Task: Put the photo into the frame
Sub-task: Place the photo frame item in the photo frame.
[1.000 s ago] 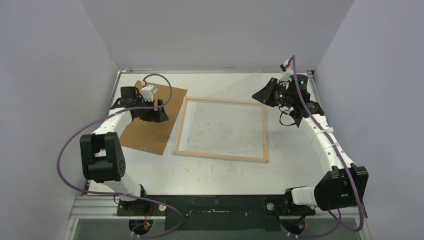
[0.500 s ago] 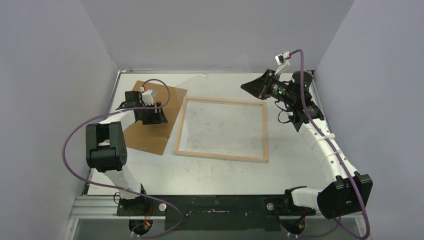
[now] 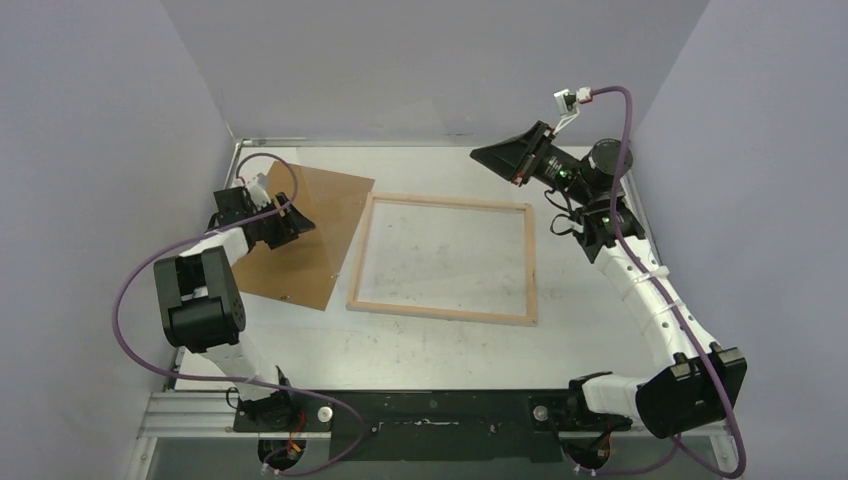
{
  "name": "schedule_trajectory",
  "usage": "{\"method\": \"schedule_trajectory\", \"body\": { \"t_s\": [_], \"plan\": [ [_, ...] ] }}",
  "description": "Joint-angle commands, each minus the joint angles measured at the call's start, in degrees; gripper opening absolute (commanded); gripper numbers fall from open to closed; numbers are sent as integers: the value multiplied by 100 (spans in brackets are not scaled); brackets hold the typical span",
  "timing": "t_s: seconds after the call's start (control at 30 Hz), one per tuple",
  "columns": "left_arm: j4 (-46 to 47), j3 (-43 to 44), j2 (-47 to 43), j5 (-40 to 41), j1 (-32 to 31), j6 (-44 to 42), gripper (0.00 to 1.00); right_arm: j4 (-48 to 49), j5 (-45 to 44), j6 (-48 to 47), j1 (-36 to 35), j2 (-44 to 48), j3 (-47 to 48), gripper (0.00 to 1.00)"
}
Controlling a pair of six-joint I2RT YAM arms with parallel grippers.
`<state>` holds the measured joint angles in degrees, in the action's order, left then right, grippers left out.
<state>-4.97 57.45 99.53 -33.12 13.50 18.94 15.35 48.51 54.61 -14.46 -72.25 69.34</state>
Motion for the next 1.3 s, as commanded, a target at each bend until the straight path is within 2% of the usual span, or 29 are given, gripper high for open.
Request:
{"method": "schedule_trajectory", "body": {
  "t_s": [0.0,0.17,0.27,0.43,0.5,0.8,1.27],
  "plan": [
    [418,-14,-303,-153,286,610,60,397,-58,83,-104,174,-35,5],
    [620,-95,-582,61,610,753,64,133,-479,-223,-94,-59,-603,5],
    [709,-212,-587,-265,857,997,66,469,-689,-218,-49,-341,-1123,5],
    [506,-338,-591,-345,898,568,66,1198,-613,-68,80,-1022,-1793,5],
    [256,-340,-579,-322,898,429,65,1217,-623,-113,151,-1105,-1922,5],
    [205,-410,-610,-342,781,126,65,816,-976,-479,416,-1160,-2115,5],
    [-47,-462,-789,-541,503,-28,63,1330,-1512,-428,606,-1564,-2605,5]
  ]
}}
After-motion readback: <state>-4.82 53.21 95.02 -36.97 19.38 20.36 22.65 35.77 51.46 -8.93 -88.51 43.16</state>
